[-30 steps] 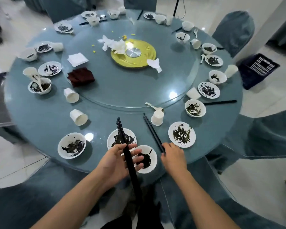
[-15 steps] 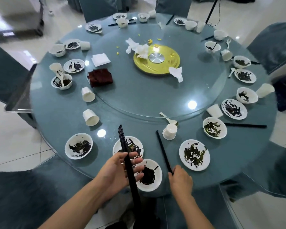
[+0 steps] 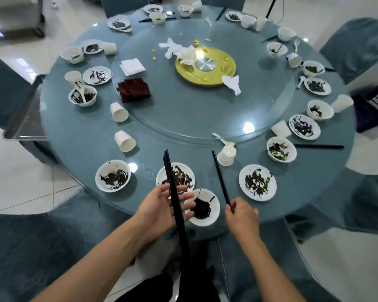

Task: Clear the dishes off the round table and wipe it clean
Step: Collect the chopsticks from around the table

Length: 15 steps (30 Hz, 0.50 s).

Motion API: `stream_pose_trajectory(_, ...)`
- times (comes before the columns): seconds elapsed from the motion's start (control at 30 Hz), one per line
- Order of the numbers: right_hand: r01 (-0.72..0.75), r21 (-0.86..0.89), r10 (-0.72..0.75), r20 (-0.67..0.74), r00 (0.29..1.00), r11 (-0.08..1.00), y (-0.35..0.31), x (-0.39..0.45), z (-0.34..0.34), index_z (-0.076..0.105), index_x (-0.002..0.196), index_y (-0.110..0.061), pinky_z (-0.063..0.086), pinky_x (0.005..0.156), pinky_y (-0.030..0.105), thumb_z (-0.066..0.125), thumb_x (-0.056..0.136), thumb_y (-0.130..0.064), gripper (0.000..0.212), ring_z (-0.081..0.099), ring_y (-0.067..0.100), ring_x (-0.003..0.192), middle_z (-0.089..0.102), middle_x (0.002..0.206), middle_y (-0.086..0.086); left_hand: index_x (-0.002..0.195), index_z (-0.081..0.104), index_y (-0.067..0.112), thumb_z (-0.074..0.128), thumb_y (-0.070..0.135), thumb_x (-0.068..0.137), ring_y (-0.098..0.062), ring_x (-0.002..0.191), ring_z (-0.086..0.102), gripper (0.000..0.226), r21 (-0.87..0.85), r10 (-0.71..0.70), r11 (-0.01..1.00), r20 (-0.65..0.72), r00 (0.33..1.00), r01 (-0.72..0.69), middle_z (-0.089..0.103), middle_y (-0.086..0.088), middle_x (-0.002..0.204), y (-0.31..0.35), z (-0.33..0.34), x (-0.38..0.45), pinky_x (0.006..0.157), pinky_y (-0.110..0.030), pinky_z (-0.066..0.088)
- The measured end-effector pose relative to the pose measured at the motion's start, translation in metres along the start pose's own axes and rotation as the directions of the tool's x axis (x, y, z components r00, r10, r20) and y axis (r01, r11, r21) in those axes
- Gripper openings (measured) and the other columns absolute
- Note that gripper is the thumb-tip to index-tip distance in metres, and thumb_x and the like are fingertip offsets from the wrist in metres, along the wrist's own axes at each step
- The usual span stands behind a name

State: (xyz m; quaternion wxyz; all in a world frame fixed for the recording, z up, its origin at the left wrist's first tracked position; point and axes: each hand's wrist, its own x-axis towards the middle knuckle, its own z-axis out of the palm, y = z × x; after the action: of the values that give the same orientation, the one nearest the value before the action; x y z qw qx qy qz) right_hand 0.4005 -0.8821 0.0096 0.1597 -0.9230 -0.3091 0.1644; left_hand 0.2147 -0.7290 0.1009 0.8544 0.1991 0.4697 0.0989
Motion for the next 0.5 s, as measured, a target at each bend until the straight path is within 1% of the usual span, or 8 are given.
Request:
stream_pose_trajectory(0.07,-0.021,0.157,0.019,0.015,1.0,0.987,-0.017,-0.018,-0.017,0.053,0.085,-0.024,0.043,0.085,0.04,0.062,0.093,-0.031,0.014,0.059,0.023,0.08,0.062,0.08,-0.008,0.13,0.062,0.005,0.041,0.034,0.102,-0.037,0.105,0.067,0.046,0.026,-0.016,1.0,0.019,1.0,0.016,0.071,-0.018,0.119,-0.001,0.002,-0.003,0.099,-0.054,0.051)
stream_pose_trajectory(0.13,-0.031,0.299,0.02,0.04,0.999,0.954,-0.034,-0.039,-0.032,0.055,0.081,-0.027,0.049,0.079,0.038,0.067,0.09,-0.031,0.016,0.06,0.021,0.075,0.062,0.073,-0.01,0.129,0.062,0.006,0.043,0.034,0.101,-0.036,0.105,0.068,0.044,0.053,-0.025,0.998,0.048,0.999,0.022,0.069,-0.019,0.126,-0.005,0.006,-0.004,0.095,-0.052,0.054)
stream_pose_trajectory(0.23,-0.027,0.402,0.012,0.041,0.999,0.915,-0.054,-0.072,-0.049,0.059,0.079,-0.024,0.052,0.071,0.034,0.07,0.087,-0.03,0.014,0.061,0.013,0.07,0.065,0.071,-0.007,0.121,0.063,0.008,0.045,0.031,0.099,-0.035,0.099,0.069,0.037,0.095,-0.033,0.995,0.083,0.996,0.025,0.07,-0.018,0.116,-0.015,0.014,-0.006,0.093,-0.052,0.054)
stream_pose_trajectory(0.3,-0.031,0.424,0.013,0.045,0.999,0.905,-0.06,-0.093,-0.056,0.06,0.078,-0.023,0.051,0.068,0.031,0.072,0.086,-0.031,0.016,0.059,0.009,0.067,0.065,0.069,-0.007,0.119,0.063,0.01,0.044,0.031,0.1,-0.033,0.095,0.07,0.034,0.119,-0.05,0.992,0.11,0.993,0.037,0.071,-0.016,0.113,-0.024,0.02,-0.006,0.089,-0.05,0.057)
stream_pose_trajectory(0.37,-0.042,0.411,0.019,0.059,0.998,0.911,-0.061,-0.111,-0.06,0.059,0.077,-0.024,0.05,0.067,0.029,0.072,0.085,-0.033,0.018,0.058,0.008,0.065,0.064,0.068,-0.008,0.116,0.063,0.012,0.042,0.03,0.1,-0.031,0.092,0.071,0.031,0.145,-0.069,0.988,0.145,0.987,0.048,0.071,-0.015,0.111,-0.033,0.026,-0.007,0.08,-0.044,0.058)
stream_pose_trajectory(0.43,-0.063,0.394,0.043,0.061,0.997,0.917,-0.058,-0.127,-0.063,0.06,0.076,-0.024,0.05,0.067,0.028,0.072,0.084,-0.034,0.018,0.057,0.007,0.064,0.063,0.066,-0.01,0.115,0.063,0.011,0.042,0.028,0.1,-0.03,0.09,0.071,0.031,0.164,-0.083,0.985,0.176,0.981,0.054,0.072,-0.015,0.106,-0.043,0.032,-0.01,0.081,-0.042,0.057)
stream_pose_trajectory(0.5,-0.078,0.367,0.066,0.045,0.997,0.927,-0.052,-0.14,-0.064,0.06,0.077,-0.023,0.048,0.066,0.027,0.071,0.085,-0.035,0.018,0.057,0.005,0.064,0.061,0.065,-0.011,0.117,0.061,0.01,0.041,0.026,0.101,-0.03,0.088,0.071,0.031,0.167,-0.09,0.984,0.201,0.975,0.057,0.071,-0.014,0.105,-0.053,0.037,-0.013,0.08,-0.042,0.058)
